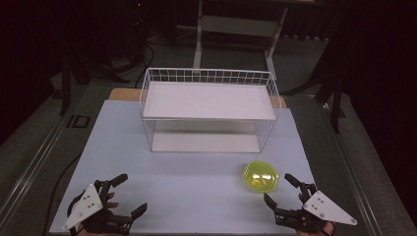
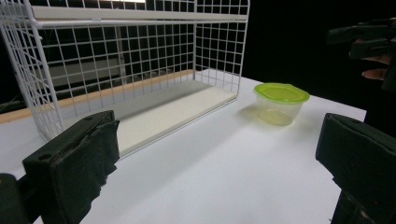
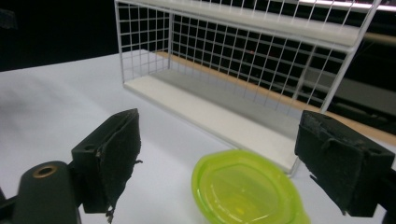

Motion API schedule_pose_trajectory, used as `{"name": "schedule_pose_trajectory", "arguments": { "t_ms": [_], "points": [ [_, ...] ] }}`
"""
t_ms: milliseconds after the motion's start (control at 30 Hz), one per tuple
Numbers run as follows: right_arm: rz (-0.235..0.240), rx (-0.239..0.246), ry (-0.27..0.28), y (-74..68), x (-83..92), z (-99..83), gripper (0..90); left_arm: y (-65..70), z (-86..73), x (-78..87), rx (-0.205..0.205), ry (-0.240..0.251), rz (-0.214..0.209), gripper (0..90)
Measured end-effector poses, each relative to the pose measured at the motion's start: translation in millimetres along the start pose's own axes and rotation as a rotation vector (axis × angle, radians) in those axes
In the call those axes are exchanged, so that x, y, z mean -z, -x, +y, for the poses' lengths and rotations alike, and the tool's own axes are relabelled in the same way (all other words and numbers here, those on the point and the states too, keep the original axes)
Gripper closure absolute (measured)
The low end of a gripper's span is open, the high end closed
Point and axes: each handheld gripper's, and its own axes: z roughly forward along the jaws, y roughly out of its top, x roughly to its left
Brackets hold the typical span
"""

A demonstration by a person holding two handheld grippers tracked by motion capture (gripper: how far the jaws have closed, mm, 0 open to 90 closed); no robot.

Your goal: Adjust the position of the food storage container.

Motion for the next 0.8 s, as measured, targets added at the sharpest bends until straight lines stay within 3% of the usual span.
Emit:
{"name": "schedule_pose_trajectory", "arguments": {
  "t_ms": [200, 233, 267, 300, 467, 667, 700, 767, 800],
  "points": [
    [-0.013, 0.043, 0.007, -4.6, 3.5, 9.4, 13.5, 0.2, 2.4, 2.1, 0.006, 0.015, 0.006, 0.2],
    [0.012, -0.001, -0.025, -6.6, 4.6, 18.7, 13.4, 1.7, 3.0, 2.6, -0.006, 0.014, 0.006, 0.2],
    [0.012, -0.001, -0.025, -6.6, 4.6, 18.7, 13.4, 1.7, 3.0, 2.6, -0.006, 0.014, 0.006, 0.2],
    [0.048, -0.03, -0.004, -5.1, 5.6, 23.7, 11.5, 2.3, 1.3, 1.2, -0.011, 0.003, -0.001, 0.2],
    [0.059, -0.057, -0.036, 4.9, -2.0, 32.2, 11.2, 1.6, -1.0, -1.9, -0.003, -0.009, -0.012, 0.2],
    [0.047, -0.078, -0.088, 27.6, -9.4, 29.2, 40.5, 1.2, -0.1, -1.8, -0.002, -0.002, -0.009, 0.2],
    [0.043, -0.089, -0.101, 32.4, -11.2, 26.5, 42.6, 1.5, 0.2, -1.2, -0.005, -0.003, -0.009, 0.2],
    [0.037, -0.124, -0.131, 42.0, -13.3, 19.4, 55.2, 1.9, 0.5, -0.9, -0.008, -0.001, -0.007, 0.2],
    [0.037, -0.124, -0.131, 42.0, -13.3, 19.4, 55.2, 2.4, 0.7, -0.6, -0.009, 0.001, -0.005, 0.2]
  ]
}}
